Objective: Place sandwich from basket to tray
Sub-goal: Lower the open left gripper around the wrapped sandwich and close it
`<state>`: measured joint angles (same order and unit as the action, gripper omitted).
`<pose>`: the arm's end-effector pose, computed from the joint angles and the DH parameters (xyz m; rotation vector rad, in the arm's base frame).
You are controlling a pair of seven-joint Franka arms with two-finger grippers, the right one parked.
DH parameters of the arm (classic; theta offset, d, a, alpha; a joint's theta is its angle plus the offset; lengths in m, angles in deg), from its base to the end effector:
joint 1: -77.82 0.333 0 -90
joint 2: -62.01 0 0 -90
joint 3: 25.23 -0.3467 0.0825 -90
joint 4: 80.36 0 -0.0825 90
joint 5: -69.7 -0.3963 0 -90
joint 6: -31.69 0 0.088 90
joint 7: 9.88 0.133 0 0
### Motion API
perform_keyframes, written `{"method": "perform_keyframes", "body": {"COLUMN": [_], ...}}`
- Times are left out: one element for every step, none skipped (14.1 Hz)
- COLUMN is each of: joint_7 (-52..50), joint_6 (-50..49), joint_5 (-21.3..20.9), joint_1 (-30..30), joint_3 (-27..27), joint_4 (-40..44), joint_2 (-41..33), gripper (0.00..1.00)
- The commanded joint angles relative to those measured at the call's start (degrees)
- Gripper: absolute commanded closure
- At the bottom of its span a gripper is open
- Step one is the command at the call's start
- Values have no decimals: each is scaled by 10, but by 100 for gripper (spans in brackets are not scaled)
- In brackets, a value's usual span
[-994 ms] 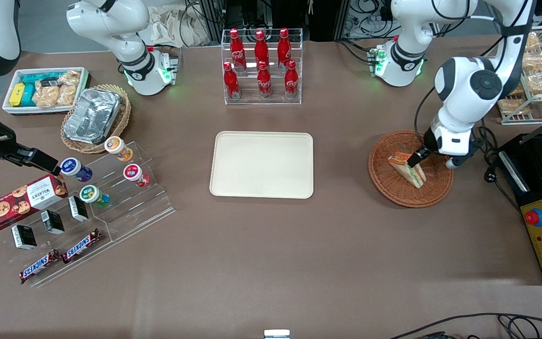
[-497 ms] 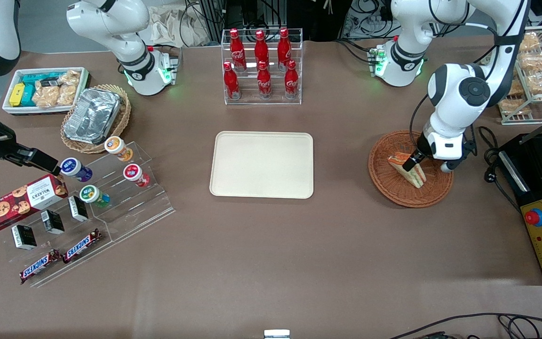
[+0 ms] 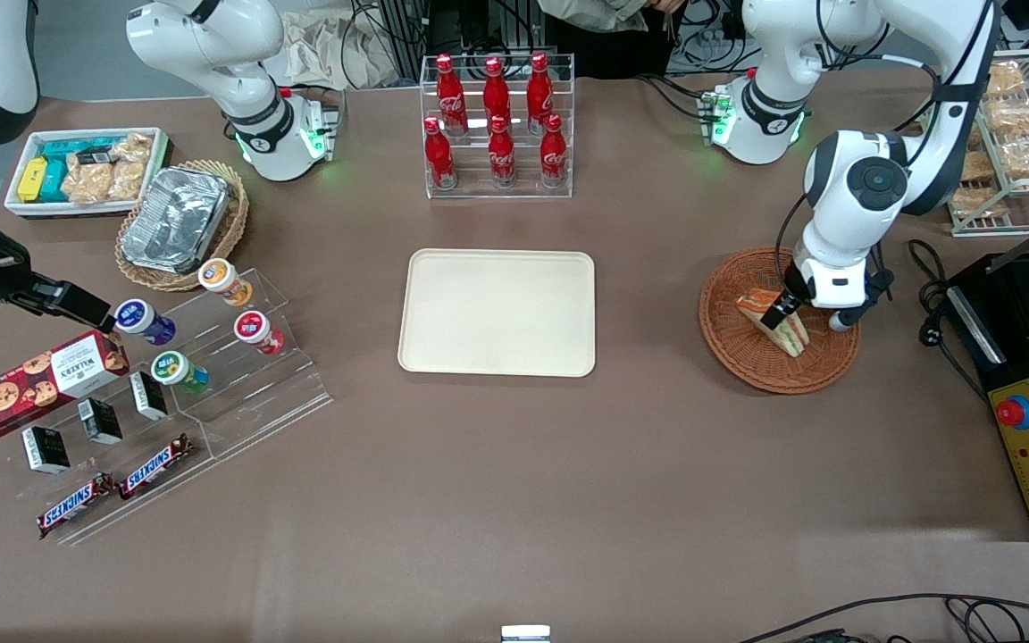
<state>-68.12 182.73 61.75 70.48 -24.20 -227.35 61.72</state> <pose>0.4598 -0.0694 0.2682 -2.9014 -1.1446 -0.1601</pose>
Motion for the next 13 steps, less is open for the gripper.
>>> {"method": "perform_keyframes", "body": {"joint_7": [-36,-37,-40,-46,-50,-56,-64,-80,-90,-93,-93,-93,-93], "joint_6": [9,9,9,9,10,10,9,8,6,1,-9,-29,-63], "joint_5": [-19,-19,-19,-19,-19,-19,-19,-19,-19,-19,-19,-19,-19], "joint_1": [-3,-3,-3,-3,-3,-3,-3,-3,-3,-3,-3,-2,-2], "joint_3": [3,3,3,4,5,6,6,10,18,19,20,23,24], "joint_4": [1,0,0,1,1,2,8,15,17,17,18,28,42], "joint_2": [3,7,11,13,14,14,15,22,21,18,15,8,6], "gripper": [0,0,1,5,16,26,29,29,30,32,42,55,70]}}
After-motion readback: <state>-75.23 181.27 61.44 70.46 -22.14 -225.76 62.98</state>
